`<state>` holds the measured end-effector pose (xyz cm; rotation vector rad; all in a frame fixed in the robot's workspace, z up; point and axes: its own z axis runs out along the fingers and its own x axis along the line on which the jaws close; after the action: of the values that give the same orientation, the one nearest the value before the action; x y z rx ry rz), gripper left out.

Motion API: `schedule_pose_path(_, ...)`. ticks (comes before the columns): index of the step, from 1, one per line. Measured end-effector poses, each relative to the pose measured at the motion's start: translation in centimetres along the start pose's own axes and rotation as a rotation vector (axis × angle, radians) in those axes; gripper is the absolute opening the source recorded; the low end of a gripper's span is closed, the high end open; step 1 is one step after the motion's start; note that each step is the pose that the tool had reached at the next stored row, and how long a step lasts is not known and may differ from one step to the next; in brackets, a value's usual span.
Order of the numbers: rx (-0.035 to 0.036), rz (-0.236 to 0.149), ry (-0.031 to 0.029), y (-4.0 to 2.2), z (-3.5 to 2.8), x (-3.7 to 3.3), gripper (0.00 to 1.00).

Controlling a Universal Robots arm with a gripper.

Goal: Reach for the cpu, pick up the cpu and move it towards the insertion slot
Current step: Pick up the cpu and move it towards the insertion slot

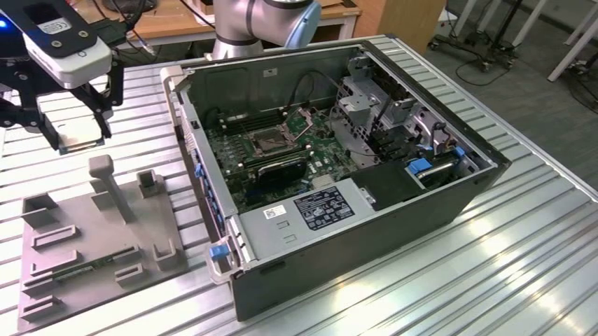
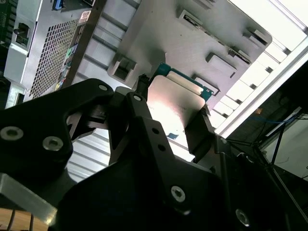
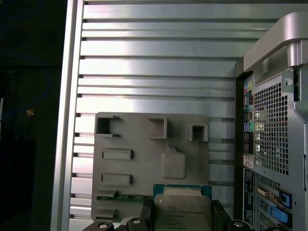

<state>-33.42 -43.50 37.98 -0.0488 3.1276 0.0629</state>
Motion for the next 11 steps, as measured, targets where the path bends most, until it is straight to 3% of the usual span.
schedule_pose_path(11,0.0001,0.000,0.0001,-0.04,0.01,-1.17,0.55)
